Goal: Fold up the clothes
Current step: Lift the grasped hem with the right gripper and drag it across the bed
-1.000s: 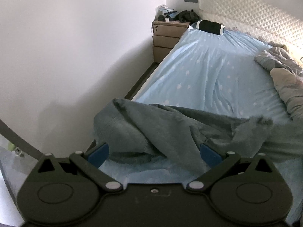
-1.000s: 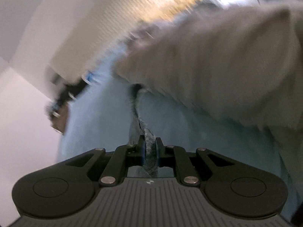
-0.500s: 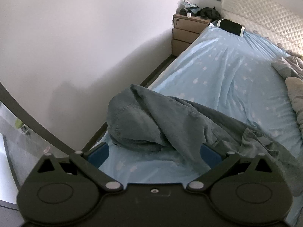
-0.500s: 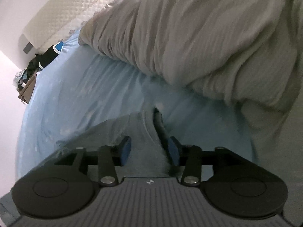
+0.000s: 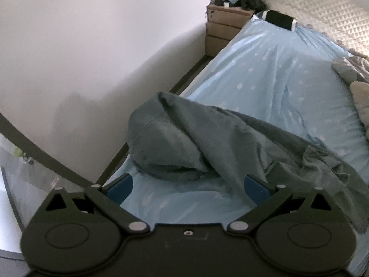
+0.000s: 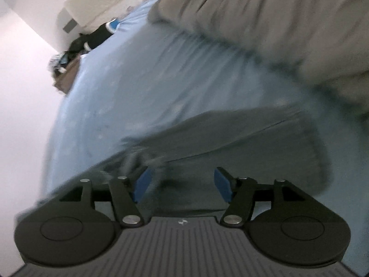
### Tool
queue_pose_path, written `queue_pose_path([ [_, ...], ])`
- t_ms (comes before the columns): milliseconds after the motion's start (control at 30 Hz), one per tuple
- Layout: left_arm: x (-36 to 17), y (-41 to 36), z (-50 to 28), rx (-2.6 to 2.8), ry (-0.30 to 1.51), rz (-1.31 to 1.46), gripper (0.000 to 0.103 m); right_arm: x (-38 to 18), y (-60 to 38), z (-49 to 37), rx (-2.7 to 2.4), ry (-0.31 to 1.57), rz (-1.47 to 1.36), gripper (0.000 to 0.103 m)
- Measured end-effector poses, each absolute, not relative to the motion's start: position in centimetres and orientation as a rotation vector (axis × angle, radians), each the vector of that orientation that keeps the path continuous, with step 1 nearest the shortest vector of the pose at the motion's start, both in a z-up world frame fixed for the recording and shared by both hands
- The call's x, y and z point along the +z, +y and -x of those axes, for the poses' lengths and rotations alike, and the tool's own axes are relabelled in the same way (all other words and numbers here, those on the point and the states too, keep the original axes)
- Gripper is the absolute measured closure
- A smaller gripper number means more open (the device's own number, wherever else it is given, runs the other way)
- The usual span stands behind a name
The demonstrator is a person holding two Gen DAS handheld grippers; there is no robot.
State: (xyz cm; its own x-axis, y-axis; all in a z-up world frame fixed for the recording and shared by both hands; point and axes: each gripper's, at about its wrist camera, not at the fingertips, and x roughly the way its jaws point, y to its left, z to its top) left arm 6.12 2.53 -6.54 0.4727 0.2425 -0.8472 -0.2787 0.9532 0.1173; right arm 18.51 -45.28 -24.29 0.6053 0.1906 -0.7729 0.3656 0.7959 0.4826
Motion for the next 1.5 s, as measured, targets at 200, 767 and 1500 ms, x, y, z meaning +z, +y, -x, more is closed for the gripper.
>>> queue_pose_path([
  [200, -6.9, 5.8, -5.5, 0.382, 1.059, 0.048, 0.0, -28.5, -41.2, -23.6, -0.131, 1.001, -0.778, 0.037],
  [767, -4.4, 5.2, -6.0, 0.434, 0.985, 0.055, 0.0, -23.0, -43.8, -18.9, -0.14, 0.726, -1.028, 0.091],
  [1500, -4.9, 1.8, -4.9, 0.394, 0.997, 0.049, 0.0, -27.5, -57.8, -9.4, -0.435, 0.809, -0.922, 0.085],
])
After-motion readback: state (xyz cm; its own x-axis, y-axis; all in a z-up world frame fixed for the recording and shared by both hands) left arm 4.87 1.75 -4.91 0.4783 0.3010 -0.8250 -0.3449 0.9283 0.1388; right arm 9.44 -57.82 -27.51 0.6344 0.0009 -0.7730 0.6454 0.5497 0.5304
